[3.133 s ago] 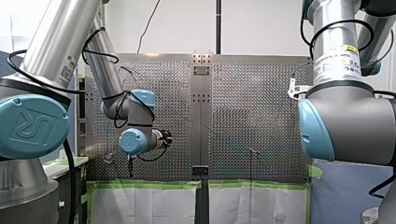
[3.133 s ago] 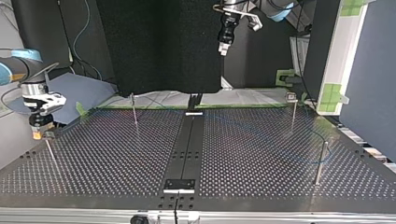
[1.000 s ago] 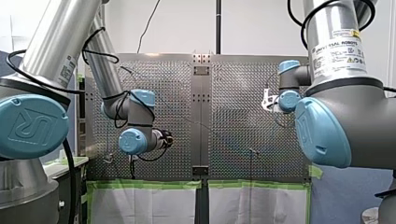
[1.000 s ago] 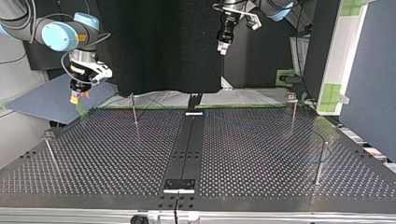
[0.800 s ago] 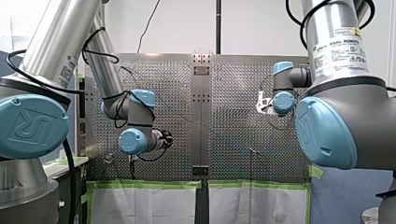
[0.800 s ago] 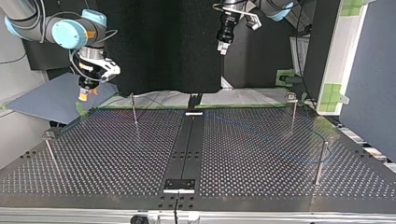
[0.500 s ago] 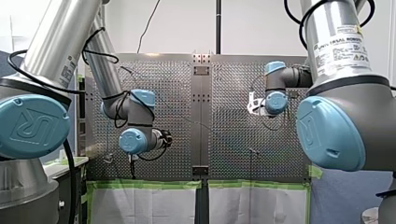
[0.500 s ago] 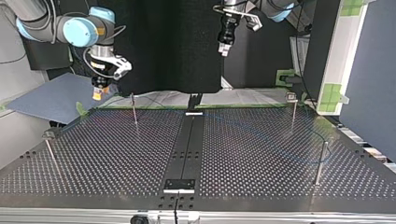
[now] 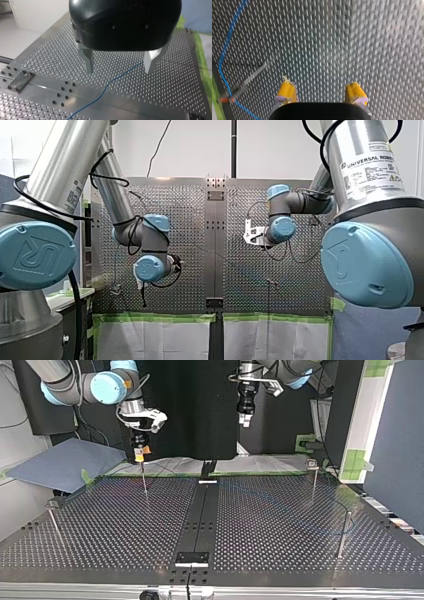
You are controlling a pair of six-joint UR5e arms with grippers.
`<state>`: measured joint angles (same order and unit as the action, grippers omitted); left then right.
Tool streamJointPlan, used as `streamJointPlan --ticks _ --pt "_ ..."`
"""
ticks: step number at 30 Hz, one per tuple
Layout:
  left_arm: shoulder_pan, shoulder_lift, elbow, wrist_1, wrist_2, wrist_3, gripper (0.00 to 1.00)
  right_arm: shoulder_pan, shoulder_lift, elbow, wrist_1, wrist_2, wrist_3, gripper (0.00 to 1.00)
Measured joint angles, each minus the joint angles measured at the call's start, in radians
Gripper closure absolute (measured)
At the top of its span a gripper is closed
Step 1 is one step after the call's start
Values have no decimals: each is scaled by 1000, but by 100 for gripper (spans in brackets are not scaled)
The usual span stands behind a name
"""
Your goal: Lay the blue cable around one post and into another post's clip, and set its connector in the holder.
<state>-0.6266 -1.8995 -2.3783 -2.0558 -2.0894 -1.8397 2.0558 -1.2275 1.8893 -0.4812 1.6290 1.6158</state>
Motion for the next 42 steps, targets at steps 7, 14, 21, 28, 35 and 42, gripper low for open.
streamJointPlan --ticks 7,14,21,28,35,42 --pt "7 0 7 -19 -28 9 0 68 2 26 -29 -11 17 0" --pt "24 0 7 -62 -56 22 0 129 2 80 -86 19 14 0" --pt "39 0 7 -108 -84 23 0 197 4 91 -121 44 19 0" --pt "47 1 6 -147 -85 21 0 257 7 93 -145 62 39 0" --pt "62 1 -3 -173 -90 32 0 210 15 102 -172 30 77 0" --pt "76 2 -16 -149 -54 56 0 145 18 105 -185 -17 80 0"
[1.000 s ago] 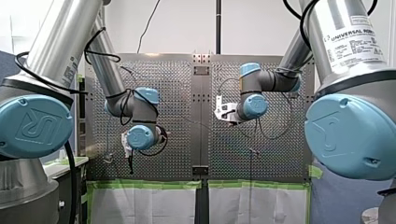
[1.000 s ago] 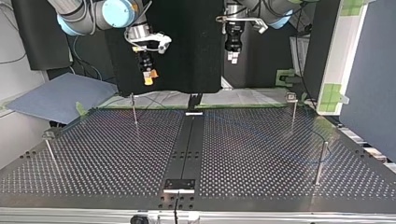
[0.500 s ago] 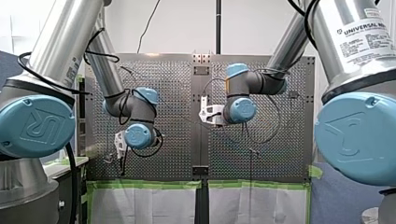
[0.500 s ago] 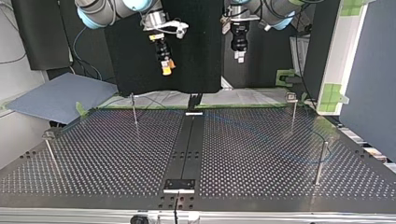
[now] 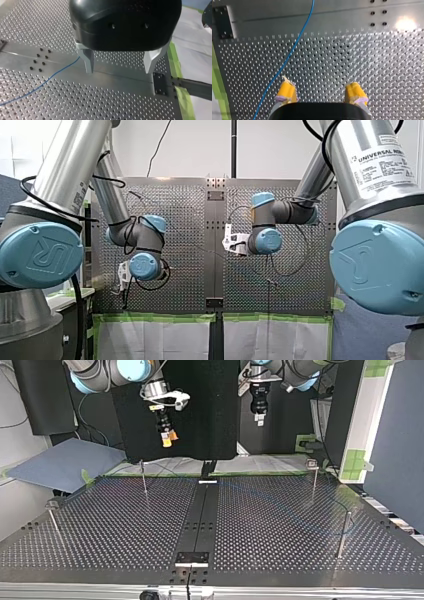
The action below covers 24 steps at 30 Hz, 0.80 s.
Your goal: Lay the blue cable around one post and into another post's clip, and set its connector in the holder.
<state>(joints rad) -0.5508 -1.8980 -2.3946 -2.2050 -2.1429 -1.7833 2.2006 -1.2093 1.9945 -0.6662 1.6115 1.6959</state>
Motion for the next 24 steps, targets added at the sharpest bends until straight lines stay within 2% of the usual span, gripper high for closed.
streamJointPlan --ticks 1,4,7,11,16,24 --pt "1 0 0 8 9 1 0 -11 2 3 -2 -4 -4 0" --pt "1 0 -1 30 34 0 0 -28 7 8 -9 -8 -11 0" --pt "0 0 0 54 58 -1 0 -33 11 12 -12 -10 -14 0" --pt "-1 0 1 87 80 -1 0 -24 30 16 -29 -24 -28 0" --pt "-4 -1 1 127 59 3 0 -14 63 17 -54 -39 -36 0" --pt "-6 -1 2 147 43 16 0 -5 71 14 -76 -66 -37 0"
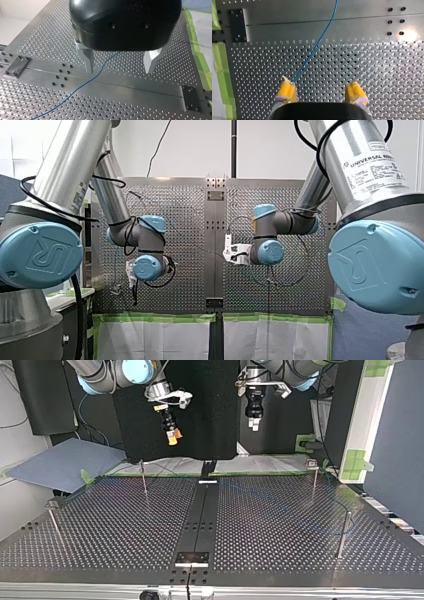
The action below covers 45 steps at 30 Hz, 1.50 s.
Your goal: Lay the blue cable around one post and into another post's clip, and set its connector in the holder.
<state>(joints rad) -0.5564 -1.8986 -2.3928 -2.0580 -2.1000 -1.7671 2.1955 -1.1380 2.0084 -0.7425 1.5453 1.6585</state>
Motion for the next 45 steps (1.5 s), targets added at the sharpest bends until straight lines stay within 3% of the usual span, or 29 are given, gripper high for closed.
streamJointPlan --ticks 10,45 --pt "-2 0 0 -3 -1 0 0 11 0 -12 5 -48 0 0" --pt "-2 1 -1 -12 -1 2 0 17 0 -13 11 -50 -2 0"
